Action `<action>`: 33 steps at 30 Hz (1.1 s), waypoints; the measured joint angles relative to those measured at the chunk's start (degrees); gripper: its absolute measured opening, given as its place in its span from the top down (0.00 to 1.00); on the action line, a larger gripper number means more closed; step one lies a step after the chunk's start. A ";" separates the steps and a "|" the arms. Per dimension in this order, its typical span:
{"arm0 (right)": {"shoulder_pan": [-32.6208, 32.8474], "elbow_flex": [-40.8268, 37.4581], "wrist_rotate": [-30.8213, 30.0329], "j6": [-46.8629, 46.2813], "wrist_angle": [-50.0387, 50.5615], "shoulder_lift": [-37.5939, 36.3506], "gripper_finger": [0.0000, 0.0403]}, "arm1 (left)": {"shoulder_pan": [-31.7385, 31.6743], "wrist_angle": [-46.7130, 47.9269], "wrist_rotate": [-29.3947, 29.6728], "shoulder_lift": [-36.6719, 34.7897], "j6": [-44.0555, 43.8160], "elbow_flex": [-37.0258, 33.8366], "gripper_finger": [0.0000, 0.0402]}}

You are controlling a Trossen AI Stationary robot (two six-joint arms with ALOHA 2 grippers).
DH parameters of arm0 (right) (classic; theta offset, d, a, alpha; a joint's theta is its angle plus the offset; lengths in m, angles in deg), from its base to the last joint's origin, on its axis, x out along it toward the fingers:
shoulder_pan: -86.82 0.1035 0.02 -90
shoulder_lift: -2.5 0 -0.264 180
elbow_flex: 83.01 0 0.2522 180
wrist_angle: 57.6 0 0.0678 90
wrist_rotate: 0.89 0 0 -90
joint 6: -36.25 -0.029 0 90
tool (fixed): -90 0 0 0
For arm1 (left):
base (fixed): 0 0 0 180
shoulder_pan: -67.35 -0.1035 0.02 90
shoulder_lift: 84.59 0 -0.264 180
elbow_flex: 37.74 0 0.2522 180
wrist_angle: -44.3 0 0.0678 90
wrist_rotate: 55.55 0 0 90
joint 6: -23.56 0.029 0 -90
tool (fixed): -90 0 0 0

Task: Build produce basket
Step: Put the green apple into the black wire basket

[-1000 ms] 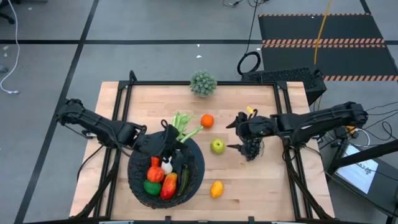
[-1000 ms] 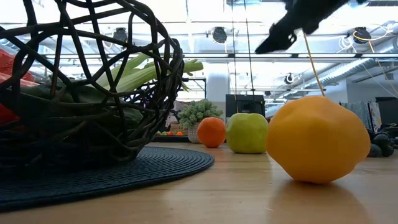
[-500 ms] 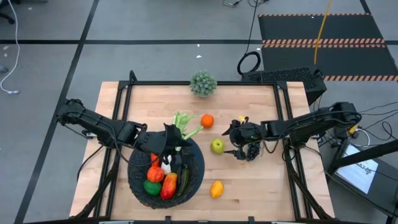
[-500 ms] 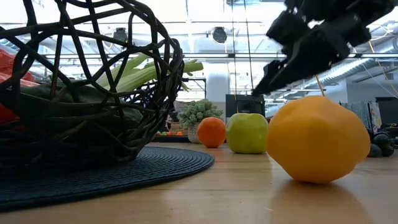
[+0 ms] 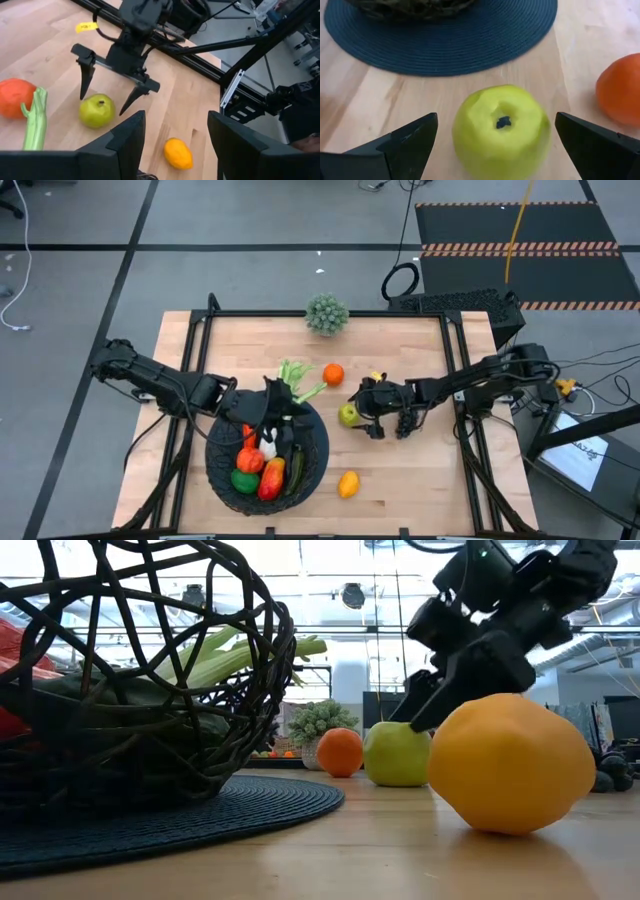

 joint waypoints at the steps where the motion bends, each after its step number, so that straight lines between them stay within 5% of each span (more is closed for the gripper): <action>1: 0.00 0.00 0.00 0.07 -0.01 0.57 0.01 | -0.02 -0.02 0.00 0.00 -0.02 0.00 0.47; 22: -0.59 0.02 1.29 1.54 -1.44 3.31 0.16 | -0.71 -0.28 0.39 0.00 0.20 0.00 0.47; 33: -0.55 0.02 1.53 -7.50 4.82 -9.53 0.16 | -2.62 -0.35 0.56 0.00 -0.35 -0.01 0.47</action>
